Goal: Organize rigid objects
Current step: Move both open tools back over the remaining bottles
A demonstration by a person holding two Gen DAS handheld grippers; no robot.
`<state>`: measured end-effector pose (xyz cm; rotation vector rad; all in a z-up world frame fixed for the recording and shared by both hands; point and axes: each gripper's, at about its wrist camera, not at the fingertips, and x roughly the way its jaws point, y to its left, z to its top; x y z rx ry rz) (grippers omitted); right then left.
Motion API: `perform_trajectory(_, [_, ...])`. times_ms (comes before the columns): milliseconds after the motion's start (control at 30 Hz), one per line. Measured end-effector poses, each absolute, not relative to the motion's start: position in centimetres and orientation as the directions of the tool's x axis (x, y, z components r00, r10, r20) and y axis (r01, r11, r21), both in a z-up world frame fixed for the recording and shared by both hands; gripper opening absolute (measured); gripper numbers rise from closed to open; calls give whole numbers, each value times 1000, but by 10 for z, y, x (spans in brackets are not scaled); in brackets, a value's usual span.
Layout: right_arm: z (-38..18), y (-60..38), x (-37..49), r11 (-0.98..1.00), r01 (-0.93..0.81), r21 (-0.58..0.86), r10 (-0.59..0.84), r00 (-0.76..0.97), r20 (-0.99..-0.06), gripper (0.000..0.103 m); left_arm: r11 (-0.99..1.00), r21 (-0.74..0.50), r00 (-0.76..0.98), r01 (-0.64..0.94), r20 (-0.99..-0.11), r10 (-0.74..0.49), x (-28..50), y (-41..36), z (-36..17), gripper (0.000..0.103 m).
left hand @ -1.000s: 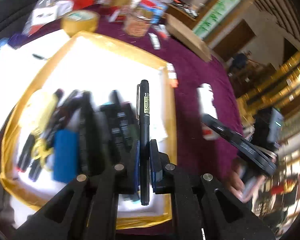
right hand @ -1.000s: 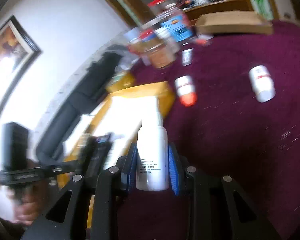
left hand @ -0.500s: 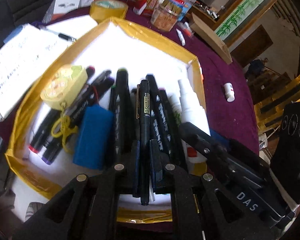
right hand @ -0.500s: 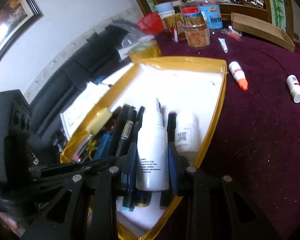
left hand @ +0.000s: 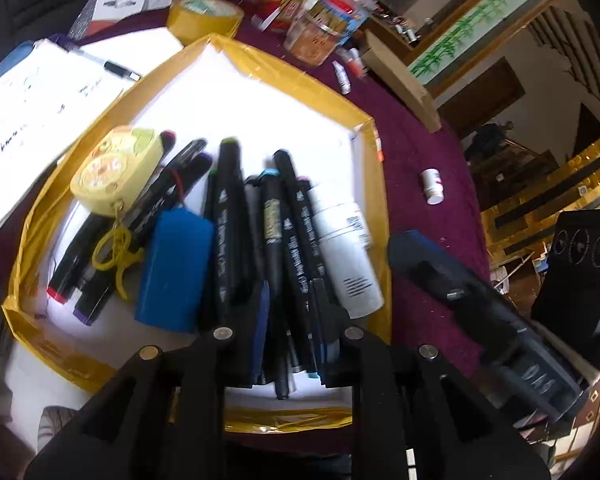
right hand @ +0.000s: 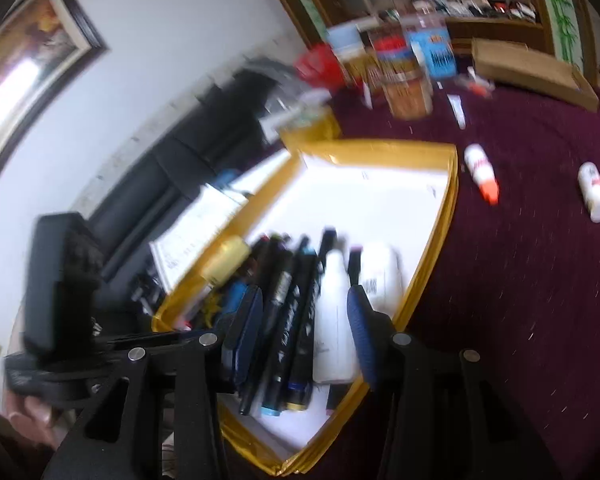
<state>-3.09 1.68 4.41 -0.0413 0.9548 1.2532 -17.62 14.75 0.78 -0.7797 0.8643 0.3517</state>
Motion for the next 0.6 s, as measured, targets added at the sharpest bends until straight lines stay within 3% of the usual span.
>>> perform_trajectory(200, [65, -14, 15, 410, -774, 483, 812, 69, -579, 40, 722, -452, 644, -523, -765, -13, -166, 133, 24, 40])
perform_trajectory(400, [60, -40, 74, 576, -707, 411, 726, 211, -654, 40, 723, -492, 696, -485, -718, -21, -154, 118, 35, 41])
perform_trajectory(600, [31, -61, 138, 705, -624, 337, 608, 287, -740, 40, 757, -481, 686, -442, -725, -60, -132, 98, 34, 41])
